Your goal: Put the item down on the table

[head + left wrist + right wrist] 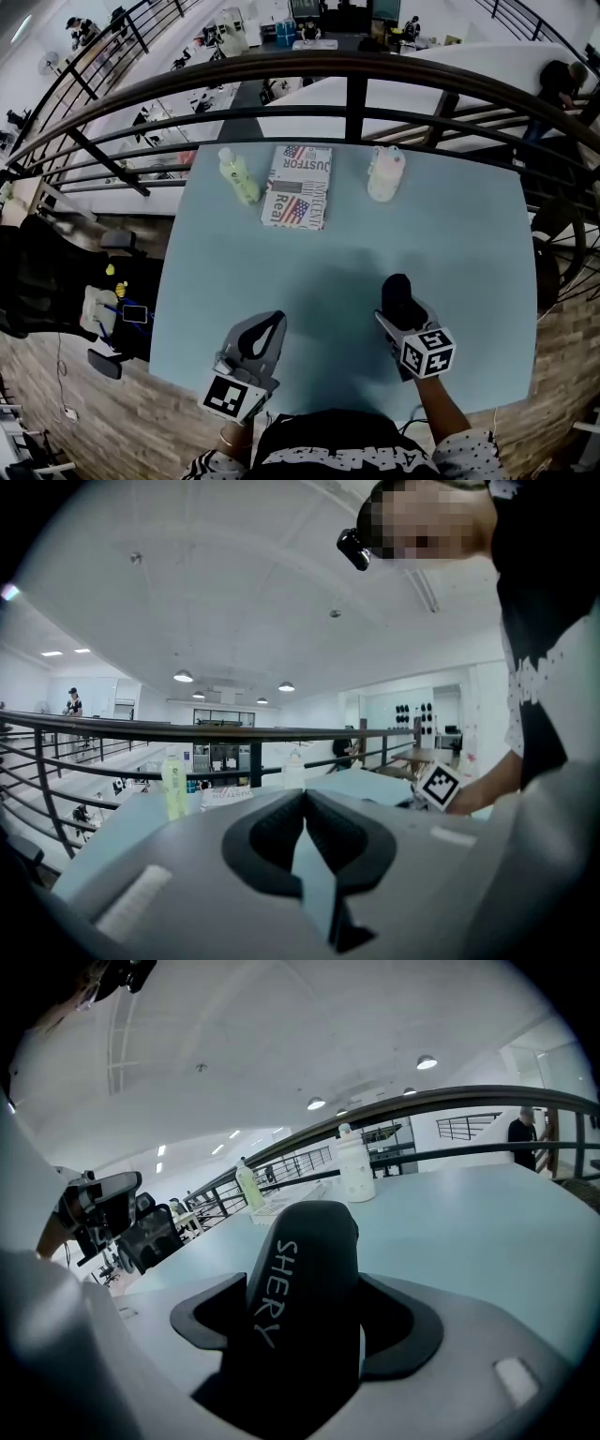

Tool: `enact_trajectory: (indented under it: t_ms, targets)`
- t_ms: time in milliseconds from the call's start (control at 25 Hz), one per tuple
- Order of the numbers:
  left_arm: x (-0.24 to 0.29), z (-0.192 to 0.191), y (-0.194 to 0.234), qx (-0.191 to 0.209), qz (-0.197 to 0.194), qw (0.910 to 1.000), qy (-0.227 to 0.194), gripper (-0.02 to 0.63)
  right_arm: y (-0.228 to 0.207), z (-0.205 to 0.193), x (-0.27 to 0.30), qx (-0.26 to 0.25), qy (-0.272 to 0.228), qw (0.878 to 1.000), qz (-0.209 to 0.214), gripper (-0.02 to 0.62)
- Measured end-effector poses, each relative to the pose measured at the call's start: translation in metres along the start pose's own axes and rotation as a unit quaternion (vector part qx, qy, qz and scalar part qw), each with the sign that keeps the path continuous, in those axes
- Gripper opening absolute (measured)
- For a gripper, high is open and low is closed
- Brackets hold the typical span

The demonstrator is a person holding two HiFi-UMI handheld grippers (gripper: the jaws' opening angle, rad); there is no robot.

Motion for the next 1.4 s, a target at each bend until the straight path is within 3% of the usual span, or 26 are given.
enact_trajectory:
  t_ms: [1400]
  targets:
    - [-0.006,-0.006,0.009,-0.004,0.015,0.9999,0.002,0.0,-0.003,-0.036,0.023,-0.041,0.084,0.996,-0.017,0.37]
Point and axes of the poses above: the fingertips, and each gripper's own axes: x forward along the fingers, y to its left, z out of its top, the point moved 3 cm from there along -x, backward along the fingers, and after that the axes turned 7 degrees about -x, right-handed, at the moved point
